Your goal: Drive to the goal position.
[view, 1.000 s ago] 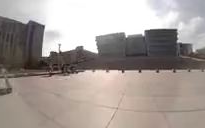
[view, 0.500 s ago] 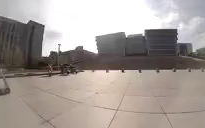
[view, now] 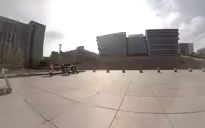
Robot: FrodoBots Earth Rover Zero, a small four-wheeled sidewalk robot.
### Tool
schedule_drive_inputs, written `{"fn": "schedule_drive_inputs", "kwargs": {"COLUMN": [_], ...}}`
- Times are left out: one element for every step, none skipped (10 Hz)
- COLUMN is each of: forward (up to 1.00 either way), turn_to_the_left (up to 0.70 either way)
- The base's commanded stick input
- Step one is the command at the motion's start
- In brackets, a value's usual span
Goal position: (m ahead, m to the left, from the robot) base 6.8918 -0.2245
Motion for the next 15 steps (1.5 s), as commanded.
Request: {"fn": "schedule_drive_inputs", "kwargs": {"forward": [0.0,0.0,0.0,0.0,0.0,0.0,0.0,0.0,0.0,0.0,0.0,0.0,0.0,0.0,0.0], "turn_to_the_left": [0.7,0.7,0.7,0.7,0.7,0.4,0.0,0.13,0.43,0.67,0.0,0.19,0.7,0.63,0.51]}}
